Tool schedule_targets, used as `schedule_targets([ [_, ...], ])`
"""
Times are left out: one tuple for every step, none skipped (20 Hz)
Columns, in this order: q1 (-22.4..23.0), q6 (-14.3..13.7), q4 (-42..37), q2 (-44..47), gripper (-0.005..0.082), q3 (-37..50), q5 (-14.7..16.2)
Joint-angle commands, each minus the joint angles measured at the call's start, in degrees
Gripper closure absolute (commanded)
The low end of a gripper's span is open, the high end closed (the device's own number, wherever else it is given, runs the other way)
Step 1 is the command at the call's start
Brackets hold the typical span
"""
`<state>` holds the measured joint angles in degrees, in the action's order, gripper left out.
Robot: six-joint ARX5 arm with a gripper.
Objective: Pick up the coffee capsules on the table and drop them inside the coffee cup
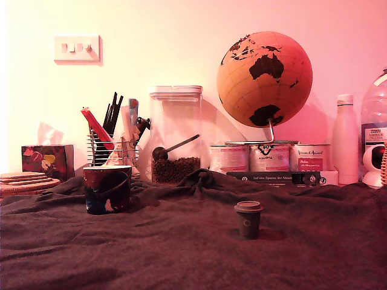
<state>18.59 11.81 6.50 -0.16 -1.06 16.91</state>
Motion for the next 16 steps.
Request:
schedule_targets([
  [2.51,0.26,-0.09,-0.15,0.0788,-0.48,-1.18],
  [4.33,0.26,-0.11,-0.07,0.0788,-0.48,-1.86],
  [6.12,0.26,-0.11,0.24,0.0788,-0.48,-2.51],
  [7.87,0.26,-0.04,0.66,0.0788,-0.48,-3.28],
  [9.55,0.26,-0.13,1.33,0.0788,-0.48,-3.82],
  [11.26,0.24,-0.26,2.05,0.0788,-0.48,-4.24],
  [12.98,0.22,-0.63,2.91,0.0788,-0.48,-4.87],
  [14.60,0.15,-0.98,3.80,0.0788,-0.48,-5.46],
  [16.15,0.13,-1.16,4.68,0.0788,-0.48,-5.77],
  [17.70,-0.26,-1.51,5.73,0.0788,-0.48,-6.27],
  [19.04,-0.26,-2.10,6.84,0.0788,-0.48,-6.80],
  [20.44,-0.28,-2.91,7.96,0.0788,-0.48,-7.26],
  [21.62,-0.33,-4.11,9.25,0.0788,-0.48,-8.02],
  [22.80,-0.48,-5.40,10.56,0.0788,-0.48,-8.72],
  [23.76,-0.90,-6.64,11.93,0.0788,-0.48,-9.38],
  [24.61,-0.90,-7.89,13.42,0.0788,-0.48,-10.05],
])
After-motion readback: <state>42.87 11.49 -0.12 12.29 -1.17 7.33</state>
